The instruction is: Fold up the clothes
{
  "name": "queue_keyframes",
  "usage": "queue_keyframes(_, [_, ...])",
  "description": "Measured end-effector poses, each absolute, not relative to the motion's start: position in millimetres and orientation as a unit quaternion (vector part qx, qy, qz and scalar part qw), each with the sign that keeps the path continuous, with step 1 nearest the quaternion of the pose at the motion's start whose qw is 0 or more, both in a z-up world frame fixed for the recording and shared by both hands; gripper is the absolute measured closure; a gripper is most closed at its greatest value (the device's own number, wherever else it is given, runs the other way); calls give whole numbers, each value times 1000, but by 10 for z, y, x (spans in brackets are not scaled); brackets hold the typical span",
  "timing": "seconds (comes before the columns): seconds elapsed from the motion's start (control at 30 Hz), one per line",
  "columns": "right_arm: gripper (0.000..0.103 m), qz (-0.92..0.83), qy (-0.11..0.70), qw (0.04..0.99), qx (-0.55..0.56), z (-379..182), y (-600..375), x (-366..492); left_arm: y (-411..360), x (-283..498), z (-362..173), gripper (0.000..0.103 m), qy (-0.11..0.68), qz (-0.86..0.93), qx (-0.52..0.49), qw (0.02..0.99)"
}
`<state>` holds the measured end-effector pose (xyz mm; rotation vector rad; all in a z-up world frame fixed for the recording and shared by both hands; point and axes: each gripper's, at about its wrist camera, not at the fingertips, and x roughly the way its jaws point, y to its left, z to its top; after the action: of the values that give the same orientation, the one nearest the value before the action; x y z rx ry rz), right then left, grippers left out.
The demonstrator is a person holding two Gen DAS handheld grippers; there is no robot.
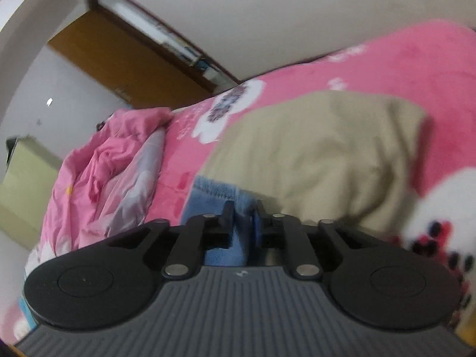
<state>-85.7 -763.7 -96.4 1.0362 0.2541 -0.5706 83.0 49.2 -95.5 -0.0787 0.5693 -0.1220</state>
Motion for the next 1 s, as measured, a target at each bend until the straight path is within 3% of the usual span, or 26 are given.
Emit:
queue_keyframes(0.3, [77, -288, 107, 863, 402, -549, -7500, -861, 482, 833, -957, 26, 281, -59, -35, 957])
queue_keyframes(0.43, [55, -269, 158, 877, 365, -422, -7503, -465, 469, 838, -958, 26, 282, -57, -30, 957])
queue_keyframes(0.7, [54, -234, 301, 875, 299, -443, -7564, 129, 430, 852, -962, 26, 284, -52, -17, 957])
queue_keyframes(0.77, [68, -215, 311, 886, 269, -391, -7464, 157, 423, 854, -964, 25, 284, -51, -15, 957])
queue_keyframes(0.8, [88, -208, 311, 895, 243, -348, -7394, 146, 422, 855, -965, 25, 284, -51, -14, 957])
queue_keyframes(1.0, [93, -115, 228, 964, 75, -64, -6814, -193, 414, 861, -966, 25, 285, -49, -10, 957])
